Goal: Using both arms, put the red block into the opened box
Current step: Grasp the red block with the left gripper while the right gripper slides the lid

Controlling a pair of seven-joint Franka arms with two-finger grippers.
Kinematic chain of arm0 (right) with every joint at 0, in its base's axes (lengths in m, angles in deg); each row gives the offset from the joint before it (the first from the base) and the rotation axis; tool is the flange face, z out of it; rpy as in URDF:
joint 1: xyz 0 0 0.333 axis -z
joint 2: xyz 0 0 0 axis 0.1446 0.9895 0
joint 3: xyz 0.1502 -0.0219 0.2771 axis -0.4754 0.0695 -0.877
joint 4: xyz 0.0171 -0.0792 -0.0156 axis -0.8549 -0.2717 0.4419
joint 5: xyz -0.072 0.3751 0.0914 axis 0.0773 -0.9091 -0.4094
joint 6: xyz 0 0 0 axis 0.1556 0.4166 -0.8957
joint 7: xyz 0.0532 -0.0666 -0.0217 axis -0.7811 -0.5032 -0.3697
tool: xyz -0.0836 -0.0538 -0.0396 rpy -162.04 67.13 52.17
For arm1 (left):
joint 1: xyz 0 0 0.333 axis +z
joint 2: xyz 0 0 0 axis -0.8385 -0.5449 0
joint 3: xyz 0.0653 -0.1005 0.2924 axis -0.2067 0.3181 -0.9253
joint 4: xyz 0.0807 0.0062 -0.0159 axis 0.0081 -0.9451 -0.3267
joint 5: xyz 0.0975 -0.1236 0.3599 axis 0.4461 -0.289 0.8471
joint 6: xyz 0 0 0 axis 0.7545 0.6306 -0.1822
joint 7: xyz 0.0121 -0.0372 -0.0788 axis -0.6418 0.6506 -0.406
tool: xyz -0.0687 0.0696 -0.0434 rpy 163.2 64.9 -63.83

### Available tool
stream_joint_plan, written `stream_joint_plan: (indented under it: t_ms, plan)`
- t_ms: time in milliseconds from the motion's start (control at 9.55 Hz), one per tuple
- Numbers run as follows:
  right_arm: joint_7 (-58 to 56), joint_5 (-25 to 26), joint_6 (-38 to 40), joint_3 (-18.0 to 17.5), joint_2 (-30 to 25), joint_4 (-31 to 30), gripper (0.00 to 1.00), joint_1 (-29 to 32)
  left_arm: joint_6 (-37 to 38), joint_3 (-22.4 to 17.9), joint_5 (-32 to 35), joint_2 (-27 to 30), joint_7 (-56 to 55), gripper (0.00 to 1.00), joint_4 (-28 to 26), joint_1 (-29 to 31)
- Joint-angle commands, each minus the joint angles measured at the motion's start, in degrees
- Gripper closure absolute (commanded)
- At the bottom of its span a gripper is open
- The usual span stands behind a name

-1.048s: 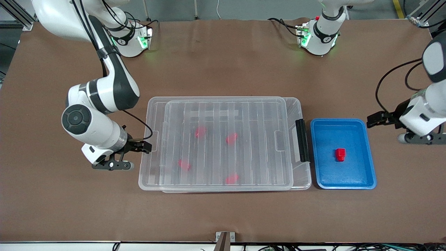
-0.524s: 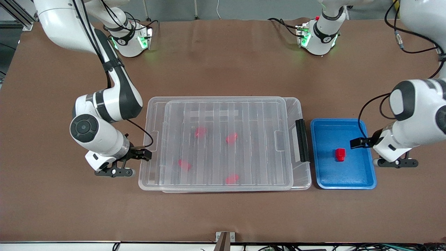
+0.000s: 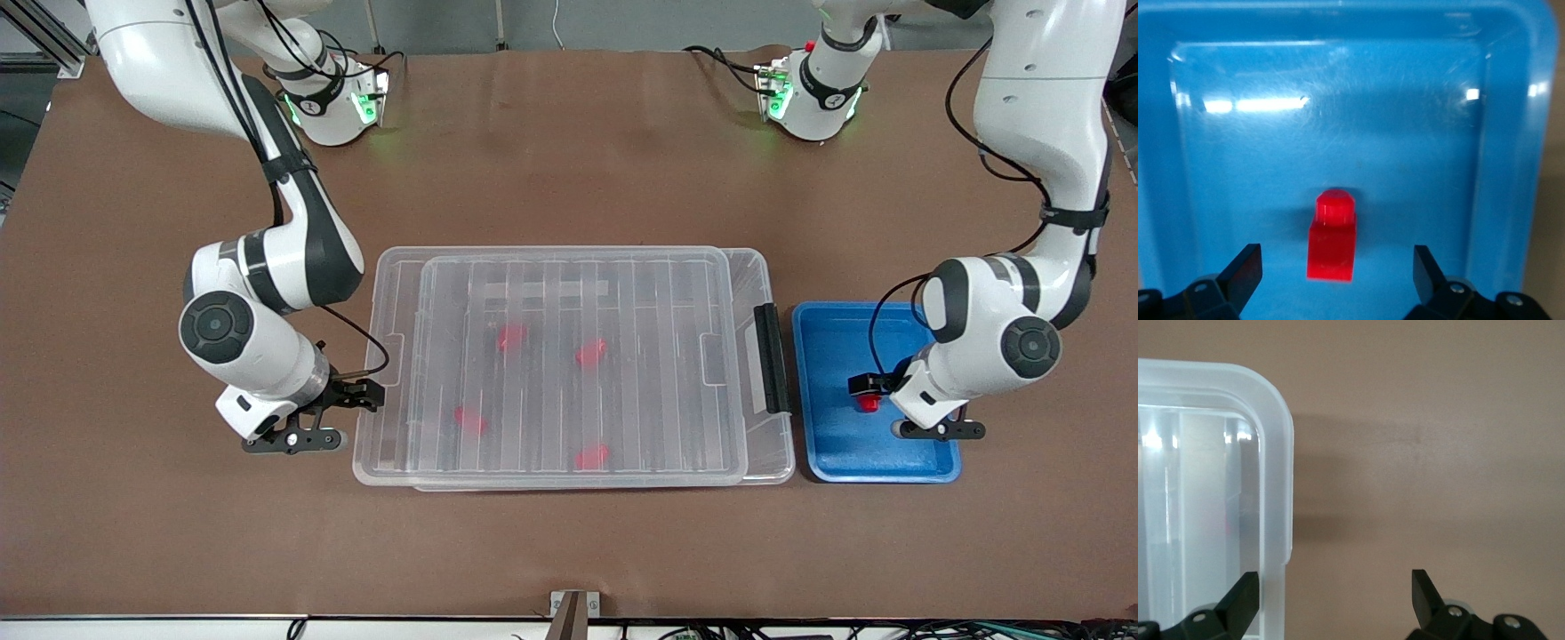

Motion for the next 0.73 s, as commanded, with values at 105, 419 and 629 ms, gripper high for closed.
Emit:
stream_joint_plan:
  t_ms: [105,419,629]
  plan:
    - [-5.8,1.3,0.7,-0.2,0.1,0.4,0.0,3.3,-7.6,-0.3,-0.3,-1.4,0.2,0.01,-5.4,-0.3]
    - [-12.0,1.3,1.6,-0.1,-0.5,0.4,0.0,7.2,-7.5,-0.3,-0.1,-1.4,1.2,0.8,-5.3,-0.1]
    - [-15.9,1.4,4.0,0.1,-0.8,0.9,0.0,10.0,-7.4,-0.3,-0.1,-1.6,1.3,1.0,-4.7,-0.3]
